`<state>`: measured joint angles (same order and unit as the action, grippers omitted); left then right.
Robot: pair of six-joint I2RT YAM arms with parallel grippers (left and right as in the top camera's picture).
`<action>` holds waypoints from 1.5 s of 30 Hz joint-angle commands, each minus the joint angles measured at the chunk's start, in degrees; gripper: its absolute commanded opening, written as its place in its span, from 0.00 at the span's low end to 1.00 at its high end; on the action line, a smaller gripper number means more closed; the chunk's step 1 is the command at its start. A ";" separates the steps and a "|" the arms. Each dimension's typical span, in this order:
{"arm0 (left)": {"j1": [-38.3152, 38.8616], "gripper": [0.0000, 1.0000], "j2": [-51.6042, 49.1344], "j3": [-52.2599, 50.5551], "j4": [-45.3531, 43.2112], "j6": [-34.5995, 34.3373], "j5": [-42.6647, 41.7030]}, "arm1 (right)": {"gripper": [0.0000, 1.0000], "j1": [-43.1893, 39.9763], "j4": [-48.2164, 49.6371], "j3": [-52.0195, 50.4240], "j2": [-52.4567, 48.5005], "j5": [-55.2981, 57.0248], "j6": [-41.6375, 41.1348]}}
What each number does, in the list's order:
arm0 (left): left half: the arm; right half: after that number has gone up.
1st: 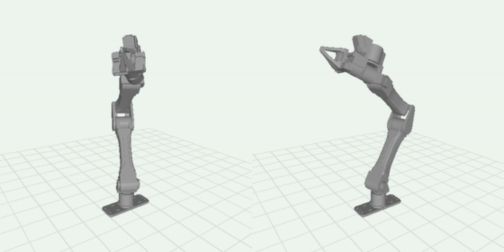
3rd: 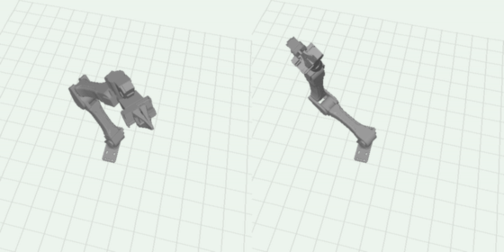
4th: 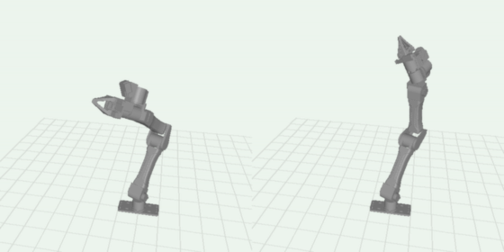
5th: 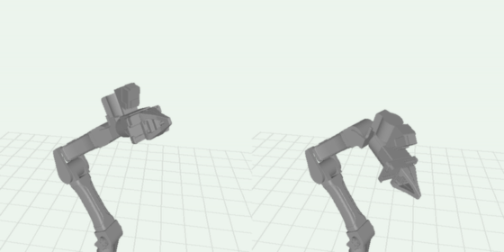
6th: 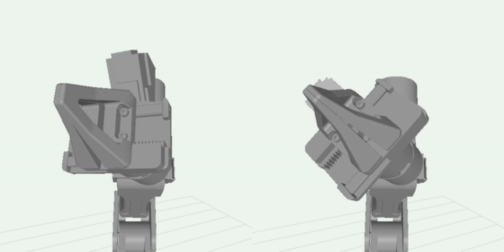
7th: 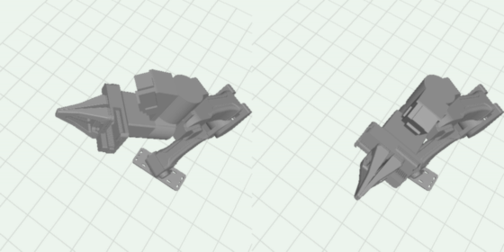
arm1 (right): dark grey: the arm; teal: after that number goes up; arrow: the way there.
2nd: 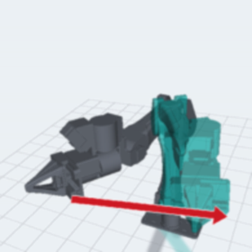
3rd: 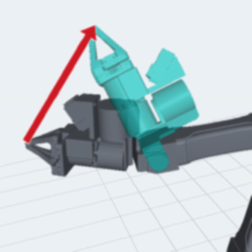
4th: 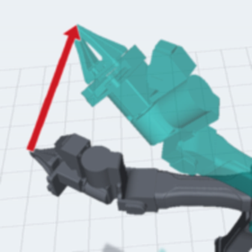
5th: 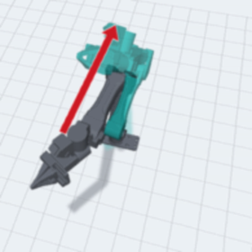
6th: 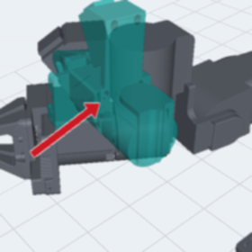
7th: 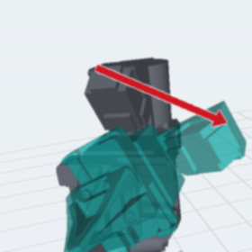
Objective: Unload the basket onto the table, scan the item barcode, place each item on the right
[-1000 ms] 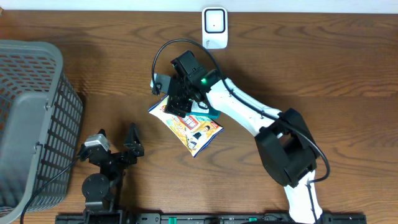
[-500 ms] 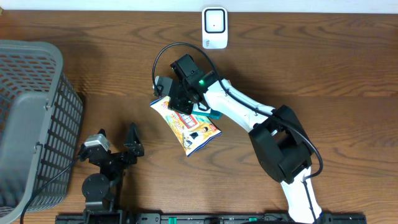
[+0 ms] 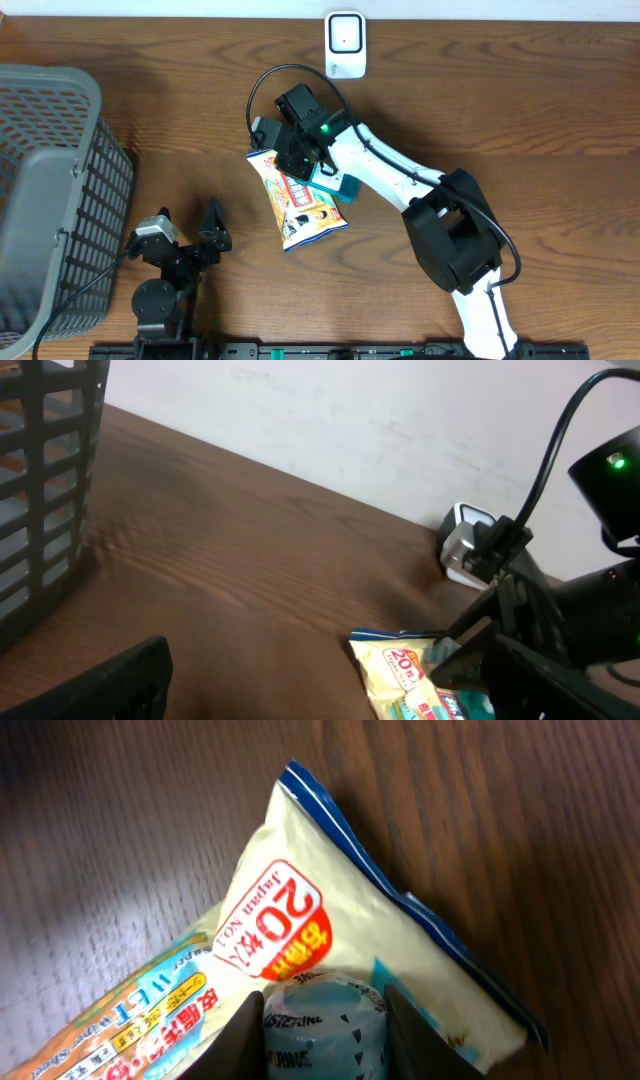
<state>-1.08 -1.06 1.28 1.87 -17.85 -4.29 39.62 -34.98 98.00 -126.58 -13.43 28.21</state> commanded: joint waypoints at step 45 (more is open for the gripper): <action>-0.20 0.97 0.44 -1.05 1.73 -0.04 -0.37 | 0.28 -0.42 -10.32 14.84 13.22 25.53 -46.16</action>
<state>-1.08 -1.06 1.28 1.87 -17.85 -4.32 39.29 -45.21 110.69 -116.57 10.59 -16.19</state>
